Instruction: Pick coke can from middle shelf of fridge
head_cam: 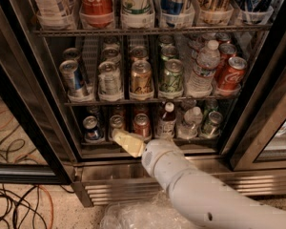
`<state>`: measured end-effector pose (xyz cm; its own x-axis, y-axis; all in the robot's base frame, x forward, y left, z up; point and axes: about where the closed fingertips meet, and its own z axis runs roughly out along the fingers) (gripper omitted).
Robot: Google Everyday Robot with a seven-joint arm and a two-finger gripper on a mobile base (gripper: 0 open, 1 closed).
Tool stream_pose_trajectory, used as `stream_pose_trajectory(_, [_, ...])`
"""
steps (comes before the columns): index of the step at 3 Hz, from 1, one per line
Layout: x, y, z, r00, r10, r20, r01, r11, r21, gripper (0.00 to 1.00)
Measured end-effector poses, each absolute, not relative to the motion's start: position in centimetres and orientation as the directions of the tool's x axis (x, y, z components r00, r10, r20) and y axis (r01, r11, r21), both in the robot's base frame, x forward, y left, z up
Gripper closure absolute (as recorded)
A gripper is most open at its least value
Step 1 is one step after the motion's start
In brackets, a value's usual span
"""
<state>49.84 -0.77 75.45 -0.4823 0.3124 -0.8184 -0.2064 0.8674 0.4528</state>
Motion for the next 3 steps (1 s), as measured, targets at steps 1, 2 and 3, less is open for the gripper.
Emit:
stream_pose_trajectory(1, [49.6,0.7,72.1,-0.482,0.465,-0.742,-0.134,0.798,0.587,0.0])
stream_pose_trajectory(2, [50.6,-0.9,71.9,-0.435,0.516,-0.738,-0.081,0.793,0.603,0.0])
stream_pose_trajectory(3, [50.6,-0.9,72.0,-0.434,0.514,-0.739,-0.083,0.795,0.601,0.0])
